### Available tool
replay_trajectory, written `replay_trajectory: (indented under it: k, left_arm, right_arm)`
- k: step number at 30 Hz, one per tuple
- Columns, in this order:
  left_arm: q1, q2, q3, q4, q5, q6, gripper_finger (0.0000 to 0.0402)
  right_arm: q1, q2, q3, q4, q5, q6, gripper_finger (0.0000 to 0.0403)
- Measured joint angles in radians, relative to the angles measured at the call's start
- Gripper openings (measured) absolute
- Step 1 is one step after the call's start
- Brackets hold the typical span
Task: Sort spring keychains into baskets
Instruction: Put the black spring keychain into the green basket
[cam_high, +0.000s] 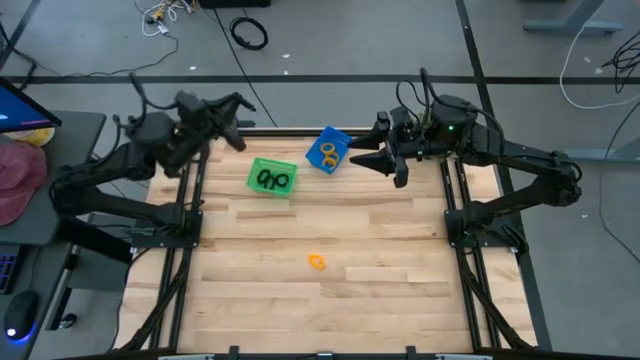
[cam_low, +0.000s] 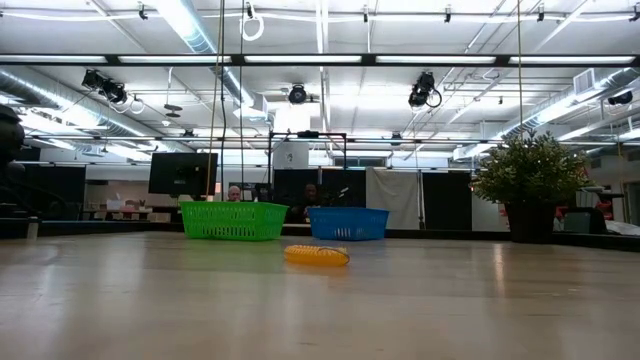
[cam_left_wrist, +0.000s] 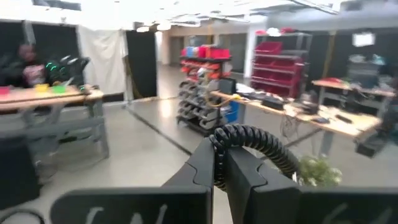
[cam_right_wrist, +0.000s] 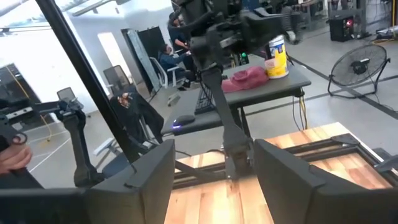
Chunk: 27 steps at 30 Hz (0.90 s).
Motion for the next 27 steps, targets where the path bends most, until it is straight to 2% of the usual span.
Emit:
replay_trajectory:
  k: [6, 12, 16, 19, 27]
  left_arm:
    - [0.138, 0.080, 0.087, -0.085, 0.052, -0.155, 0.0017]
    - [0.282, 0.226, 0.315, -0.383, 0.072, -0.238, 0.0017]
    - [0.368, 0.331, 0.475, -0.525, 0.237, -0.289, 0.0017]
    - [0.410, 0.390, 0.556, -0.599, 0.315, -0.314, 0.0017]
    - [0.512, 0.501, 0.606, -0.980, 0.510, -0.444, 0.0017]
  right_arm:
    - [0.000, 0.000, 0.000, -0.005, -0.001, 0.027, 0.0219]
    - [0.001, 0.000, 0.000, -0.007, -0.001, 0.026, 0.0219]
    - [0.001, 0.000, 0.000, -0.010, -0.009, 0.026, 0.0219]
    - [0.001, 0.000, 0.000, -0.020, -0.010, 0.027, 0.0219]
    - [0.001, 0.000, 0.000, -0.029, -0.010, 0.027, 0.0219]
